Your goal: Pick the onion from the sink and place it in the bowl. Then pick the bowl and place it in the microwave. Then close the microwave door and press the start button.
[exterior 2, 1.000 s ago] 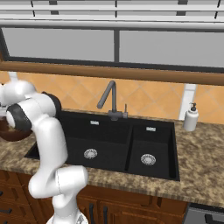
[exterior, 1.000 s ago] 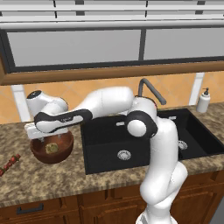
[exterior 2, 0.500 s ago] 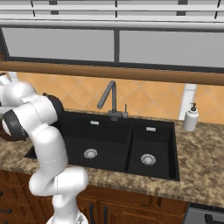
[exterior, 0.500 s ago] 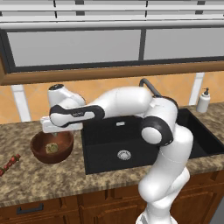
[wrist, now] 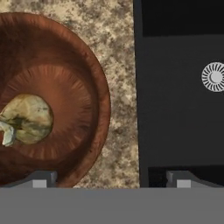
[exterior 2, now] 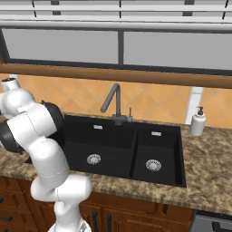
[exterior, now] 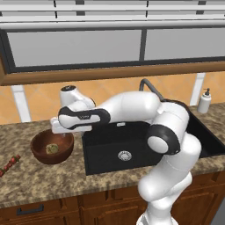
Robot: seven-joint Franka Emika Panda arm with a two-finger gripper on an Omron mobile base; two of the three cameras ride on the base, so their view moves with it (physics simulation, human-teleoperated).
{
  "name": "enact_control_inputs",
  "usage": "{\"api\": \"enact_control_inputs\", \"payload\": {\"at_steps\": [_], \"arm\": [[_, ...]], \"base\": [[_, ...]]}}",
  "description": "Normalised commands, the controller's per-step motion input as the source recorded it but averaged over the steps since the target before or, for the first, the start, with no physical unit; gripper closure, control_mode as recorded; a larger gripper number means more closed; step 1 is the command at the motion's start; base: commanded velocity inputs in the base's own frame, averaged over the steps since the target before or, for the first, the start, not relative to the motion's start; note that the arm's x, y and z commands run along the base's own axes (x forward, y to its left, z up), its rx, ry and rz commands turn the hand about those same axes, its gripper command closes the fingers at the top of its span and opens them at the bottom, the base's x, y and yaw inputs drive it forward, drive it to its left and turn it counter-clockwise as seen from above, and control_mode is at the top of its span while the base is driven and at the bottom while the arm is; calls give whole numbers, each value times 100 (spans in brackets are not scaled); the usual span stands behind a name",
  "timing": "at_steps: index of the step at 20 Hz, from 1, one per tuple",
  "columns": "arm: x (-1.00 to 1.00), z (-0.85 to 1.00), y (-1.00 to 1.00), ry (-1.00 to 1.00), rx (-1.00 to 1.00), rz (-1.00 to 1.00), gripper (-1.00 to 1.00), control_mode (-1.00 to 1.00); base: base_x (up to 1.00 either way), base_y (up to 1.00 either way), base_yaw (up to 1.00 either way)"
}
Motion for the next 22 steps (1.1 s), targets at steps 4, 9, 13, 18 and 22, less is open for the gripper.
{"api": "enact_control_inputs", "payload": {"at_steps": [4,9,13,18,22], "arm": [[33,-11,1,0,2,0,-100,-100],[33,-27,7,0,0,0,-100,-100],[32,-28,38,0,0,0,-100,-100],[18,-28,23,2,0,0,-100,-100],[-3,-22,0,-1,0,0,-100,-100]], "base": [[0,0,0],[0,0,0],[0,0,0],[0,0,0],[0,0,0]]}}
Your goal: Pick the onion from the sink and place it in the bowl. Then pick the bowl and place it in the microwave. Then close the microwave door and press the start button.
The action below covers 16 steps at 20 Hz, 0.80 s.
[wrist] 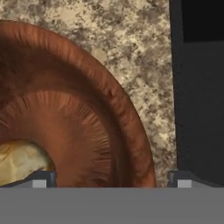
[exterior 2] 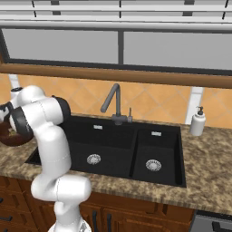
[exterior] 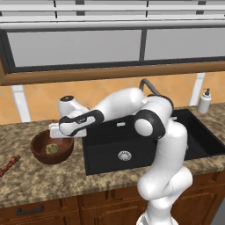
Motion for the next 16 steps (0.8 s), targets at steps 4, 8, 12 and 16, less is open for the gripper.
{"api": "enact_control_inputs", "payload": {"at_steps": [4,8,12,16], "arm": [[-1,-21,0,0,0,0,-100,-100],[-5,-30,-3,0,0,0,-100,-100],[-4,-28,0,0,0,0,100,-100],[-2,-12,0,-2,0,0,100,-100]], "base": [[0,0,0],[0,0,0],[0,0,0],[0,0,0]]}}
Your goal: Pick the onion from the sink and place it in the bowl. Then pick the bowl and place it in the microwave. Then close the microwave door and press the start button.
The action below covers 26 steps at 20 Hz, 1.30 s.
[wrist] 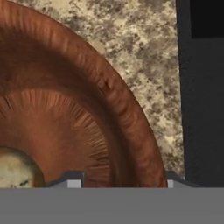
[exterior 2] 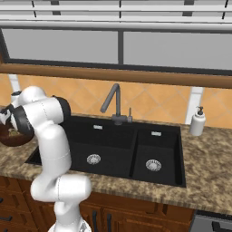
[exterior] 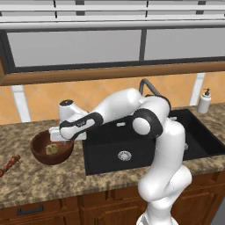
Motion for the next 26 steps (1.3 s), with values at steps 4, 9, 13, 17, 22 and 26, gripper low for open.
{"api": "enact_control_inputs", "payload": {"at_steps": [4,9,13,17,22,26], "arm": [[-5,-5,0,-1,0,0,100,-100],[-42,5,-17,-8,0,-16,100,-100],[-53,40,-30,-13,1,-25,100,-100],[-52,54,-58,-8,4,-26,100,-100],[-40,55,-64,-8,3,-30,100,-100],[-38,55,-66,-11,1,-35,100,-100]], "base": [[0,0,0],[0,0,0],[0,0,0],[0,0,0],[0,0,0],[0,0,0]]}}
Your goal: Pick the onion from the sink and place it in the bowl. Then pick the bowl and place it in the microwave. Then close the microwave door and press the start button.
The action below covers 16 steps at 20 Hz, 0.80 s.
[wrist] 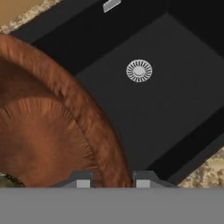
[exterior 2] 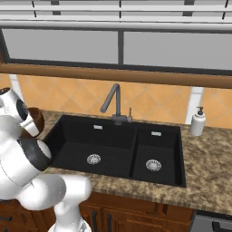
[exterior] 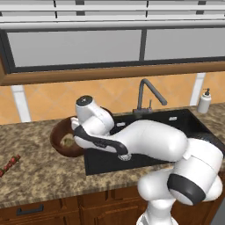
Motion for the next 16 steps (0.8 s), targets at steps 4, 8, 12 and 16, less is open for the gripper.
{"api": "enact_control_inputs", "payload": {"at_steps": [4,8,12,16], "arm": [[-43,75,-65,-1,3,-31,100,-100],[-40,80,-78,0,7,-24,100,-100],[-48,67,-78,0,9,-23,100,-100],[-52,56,-80,0,9,-24,100,-100]], "base": [[0,0,0],[0,0,0],[0,0,0],[0,0,0]]}}
